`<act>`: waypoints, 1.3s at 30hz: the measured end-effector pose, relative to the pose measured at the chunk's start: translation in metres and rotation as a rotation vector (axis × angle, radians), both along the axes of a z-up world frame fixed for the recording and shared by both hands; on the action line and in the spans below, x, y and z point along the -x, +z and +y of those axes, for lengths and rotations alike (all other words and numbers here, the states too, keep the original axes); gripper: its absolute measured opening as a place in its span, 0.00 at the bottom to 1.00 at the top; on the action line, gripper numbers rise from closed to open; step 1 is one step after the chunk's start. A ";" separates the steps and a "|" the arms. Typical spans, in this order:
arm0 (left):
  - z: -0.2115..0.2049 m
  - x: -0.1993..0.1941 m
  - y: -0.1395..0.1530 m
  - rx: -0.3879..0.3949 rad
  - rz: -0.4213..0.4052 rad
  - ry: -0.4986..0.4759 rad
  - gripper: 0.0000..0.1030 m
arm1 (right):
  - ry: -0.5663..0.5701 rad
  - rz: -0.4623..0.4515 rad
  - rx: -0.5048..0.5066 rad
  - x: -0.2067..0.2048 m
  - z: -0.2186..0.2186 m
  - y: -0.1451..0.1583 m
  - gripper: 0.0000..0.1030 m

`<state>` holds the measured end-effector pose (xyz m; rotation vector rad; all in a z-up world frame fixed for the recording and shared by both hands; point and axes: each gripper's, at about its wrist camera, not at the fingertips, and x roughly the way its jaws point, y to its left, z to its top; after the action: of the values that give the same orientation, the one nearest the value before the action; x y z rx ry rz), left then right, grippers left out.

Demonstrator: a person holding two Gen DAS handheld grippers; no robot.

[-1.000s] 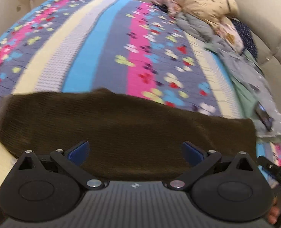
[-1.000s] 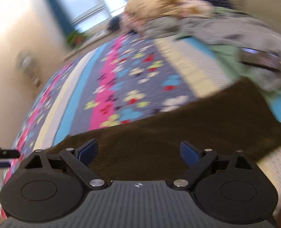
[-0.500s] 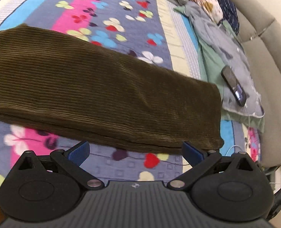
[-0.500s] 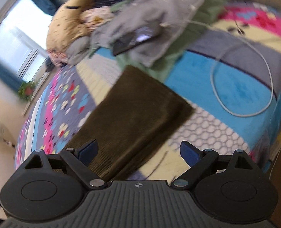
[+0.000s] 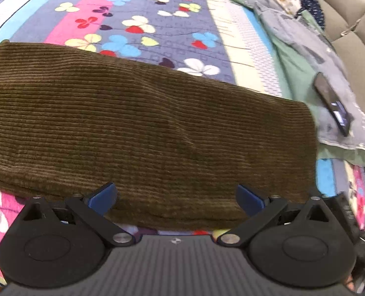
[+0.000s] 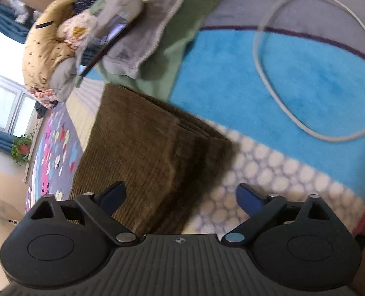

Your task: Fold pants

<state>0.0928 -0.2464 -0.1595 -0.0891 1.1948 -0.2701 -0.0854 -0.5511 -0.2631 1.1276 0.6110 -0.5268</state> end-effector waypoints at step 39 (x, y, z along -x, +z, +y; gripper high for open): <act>0.046 -0.038 -0.041 0.133 0.229 -0.058 1.00 | 0.138 0.027 0.349 -0.055 0.037 0.093 0.23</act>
<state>0.1311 -0.2005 -0.2008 -0.2054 1.4080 -0.3985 -0.0304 -0.5144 -0.1701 0.7448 0.5892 -0.5071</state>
